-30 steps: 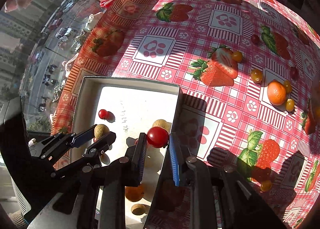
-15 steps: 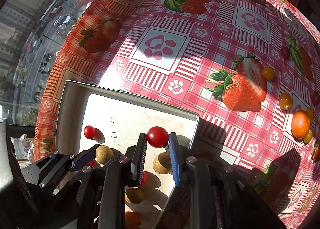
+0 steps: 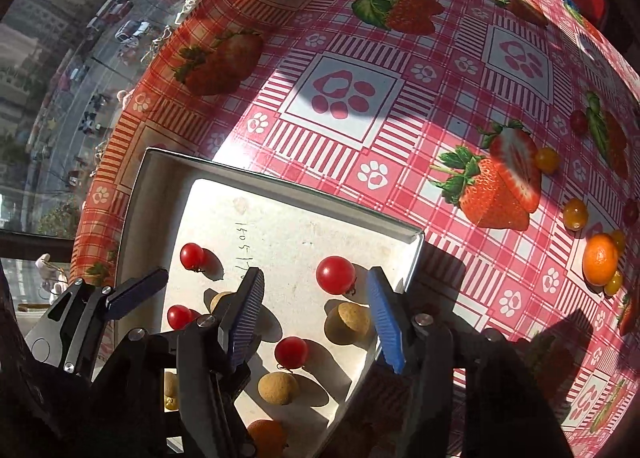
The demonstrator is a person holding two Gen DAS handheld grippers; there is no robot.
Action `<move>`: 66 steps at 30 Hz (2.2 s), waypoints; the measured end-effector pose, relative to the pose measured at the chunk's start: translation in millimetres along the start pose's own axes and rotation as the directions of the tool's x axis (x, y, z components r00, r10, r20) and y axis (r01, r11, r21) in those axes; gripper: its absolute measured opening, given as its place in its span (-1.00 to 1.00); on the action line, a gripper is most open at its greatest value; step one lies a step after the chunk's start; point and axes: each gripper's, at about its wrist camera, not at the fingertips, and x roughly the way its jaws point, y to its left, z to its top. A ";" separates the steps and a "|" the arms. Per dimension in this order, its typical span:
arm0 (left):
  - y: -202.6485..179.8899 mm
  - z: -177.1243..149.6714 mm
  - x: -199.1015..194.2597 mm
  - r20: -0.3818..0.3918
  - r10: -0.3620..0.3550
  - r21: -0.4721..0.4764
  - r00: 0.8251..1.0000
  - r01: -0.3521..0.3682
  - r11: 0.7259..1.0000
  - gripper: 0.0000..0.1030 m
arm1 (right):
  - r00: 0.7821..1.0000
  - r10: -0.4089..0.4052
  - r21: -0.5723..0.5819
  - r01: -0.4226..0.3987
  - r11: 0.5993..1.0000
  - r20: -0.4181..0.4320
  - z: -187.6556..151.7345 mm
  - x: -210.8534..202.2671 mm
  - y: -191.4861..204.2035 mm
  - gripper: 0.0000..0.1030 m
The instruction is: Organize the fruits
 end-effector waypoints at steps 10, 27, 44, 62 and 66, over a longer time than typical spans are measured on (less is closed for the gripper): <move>7.5 -12.0 -32.1 0.010 0.001 -0.031 1.000 0.000 1.000 1.00 | 1.000 0.002 0.040 -0.002 0.999 0.011 -29.7 -42.6 7.2 0.62; 5.6 -40.0 -72.0 -0.021 -0.036 -0.014 0.999 0.036 0.999 1.00 | 0.999 -0.010 0.079 0.014 0.997 -0.053 -69.4 -68.9 13.3 0.63; 9.9 -56.0 -91.2 -0.017 -0.035 0.008 0.999 0.035 0.999 1.00 | 0.994 -0.082 0.070 0.087 0.994 -0.069 -93.0 -77.8 26.6 0.79; -2.2 -64.1 -98.3 -0.021 -0.039 0.050 0.999 0.040 0.998 1.00 | 0.993 -0.097 0.080 0.102 0.992 -0.065 -99.7 -84.8 28.2 0.79; -4.2 -63.2 -102.2 -0.006 -0.031 0.055 1.000 0.031 0.998 1.00 | 0.993 -0.106 0.065 0.109 0.992 -0.058 -100.1 -87.3 30.2 0.79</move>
